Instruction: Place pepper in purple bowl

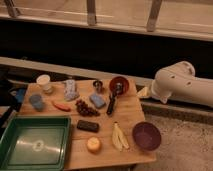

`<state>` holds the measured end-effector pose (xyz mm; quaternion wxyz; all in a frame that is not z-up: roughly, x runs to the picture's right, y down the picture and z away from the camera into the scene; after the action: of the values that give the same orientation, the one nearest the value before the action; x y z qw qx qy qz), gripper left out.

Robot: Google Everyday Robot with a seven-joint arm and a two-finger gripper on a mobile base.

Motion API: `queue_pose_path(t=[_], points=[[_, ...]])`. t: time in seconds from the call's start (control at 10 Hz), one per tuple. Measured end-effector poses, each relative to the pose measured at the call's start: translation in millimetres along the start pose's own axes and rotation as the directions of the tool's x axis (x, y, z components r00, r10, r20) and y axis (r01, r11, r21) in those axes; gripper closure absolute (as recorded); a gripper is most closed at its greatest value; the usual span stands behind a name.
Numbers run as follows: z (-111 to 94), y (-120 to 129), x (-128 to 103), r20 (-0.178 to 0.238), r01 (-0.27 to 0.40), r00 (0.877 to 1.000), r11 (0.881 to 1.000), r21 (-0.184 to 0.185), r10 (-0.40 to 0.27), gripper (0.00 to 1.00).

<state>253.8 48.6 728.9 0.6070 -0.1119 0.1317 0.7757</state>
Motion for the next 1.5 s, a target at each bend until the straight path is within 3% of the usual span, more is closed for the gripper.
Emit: queue_pose_path(t=[1.0, 1.3, 1.5], points=[[-0.4, 0.8, -1.0, -0.003, 0.015, 1.000, 1.000, 0.005, -0.015, 0.20], [4.2, 41.3, -2.6, -0.009, 0.136, 0.991, 0.991, 0.000, -0.136, 0.20], [12.8, 100.2, 0.9, -0.020, 0.244, 0.969, 0.969, -0.035, -0.245, 0.20]])
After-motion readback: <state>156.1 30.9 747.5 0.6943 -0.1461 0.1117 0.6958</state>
